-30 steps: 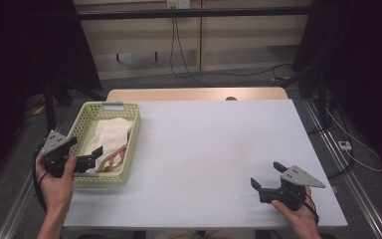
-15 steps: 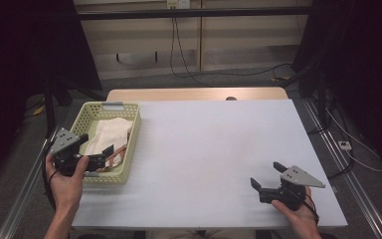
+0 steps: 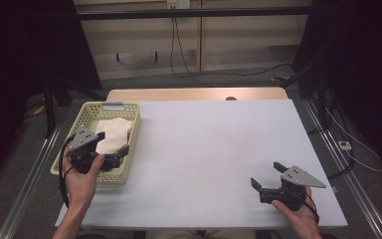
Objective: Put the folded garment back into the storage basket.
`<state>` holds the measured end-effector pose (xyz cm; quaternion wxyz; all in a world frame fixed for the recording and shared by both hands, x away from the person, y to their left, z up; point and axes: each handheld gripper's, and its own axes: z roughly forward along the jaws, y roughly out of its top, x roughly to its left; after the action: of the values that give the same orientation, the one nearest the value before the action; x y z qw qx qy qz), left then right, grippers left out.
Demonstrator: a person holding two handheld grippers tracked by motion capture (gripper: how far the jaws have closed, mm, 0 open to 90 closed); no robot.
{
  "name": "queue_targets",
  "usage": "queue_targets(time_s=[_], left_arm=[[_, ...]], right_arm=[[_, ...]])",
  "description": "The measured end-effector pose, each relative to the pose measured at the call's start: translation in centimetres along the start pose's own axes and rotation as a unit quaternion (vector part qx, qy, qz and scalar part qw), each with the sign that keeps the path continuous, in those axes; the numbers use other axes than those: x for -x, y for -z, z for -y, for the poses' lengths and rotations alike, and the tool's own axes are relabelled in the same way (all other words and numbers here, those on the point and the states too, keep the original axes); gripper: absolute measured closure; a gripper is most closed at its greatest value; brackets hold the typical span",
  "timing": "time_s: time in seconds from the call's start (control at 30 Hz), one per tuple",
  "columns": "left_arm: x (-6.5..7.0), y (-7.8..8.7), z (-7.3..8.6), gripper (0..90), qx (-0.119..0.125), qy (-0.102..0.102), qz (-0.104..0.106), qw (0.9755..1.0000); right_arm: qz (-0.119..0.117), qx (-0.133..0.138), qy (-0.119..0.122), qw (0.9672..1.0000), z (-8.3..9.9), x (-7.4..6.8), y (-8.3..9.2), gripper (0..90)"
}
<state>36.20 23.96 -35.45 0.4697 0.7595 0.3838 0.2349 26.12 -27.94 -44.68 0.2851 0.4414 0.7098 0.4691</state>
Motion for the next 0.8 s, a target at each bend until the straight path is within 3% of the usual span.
queue_targets(time_s=[0.07, 0.23, 0.53, 0.63, 0.73, 0.8], left_arm=[[0.5, -0.1, -0.1, 6.1, 0.014, -0.003, -0.002, 0.9999], [1.4, -1.0, -0.2, 6.1, 0.006, -0.014, 0.012, 0.9998], [2.9, -2.3, -0.7, 6.5, -0.009, -0.012, 0.033, 0.9993], [3.4, -2.8, -0.8, 6.6, -0.005, -0.004, 0.051, 0.9987], [4.1, -3.2, -0.7, 6.6, -0.008, -0.013, 0.054, 0.9985], [4.7, -3.5, -0.7, 6.6, -0.008, -0.015, 0.067, 0.9976]], right_arm=[[0.0, 0.0, 0.001, 1.0, 0.0, 0.0, 0.0, 3.9], [0.0, 0.0, 0.001, 1.0, 0.0, 0.0, 0.0, 3.9], [-0.001, -0.001, 0.0, 1.0, 0.0, 0.0, 0.0, 3.9], [-0.002, 0.0, 0.003, 1.0, 0.0, 0.0, 0.0, 3.9], [-0.002, 0.0, 0.001, 1.0, 0.0, 0.0, 0.0, 4.0], [-0.002, 0.0, 0.001, 1.0, 0.0, 0.0, 0.0, 3.9]])
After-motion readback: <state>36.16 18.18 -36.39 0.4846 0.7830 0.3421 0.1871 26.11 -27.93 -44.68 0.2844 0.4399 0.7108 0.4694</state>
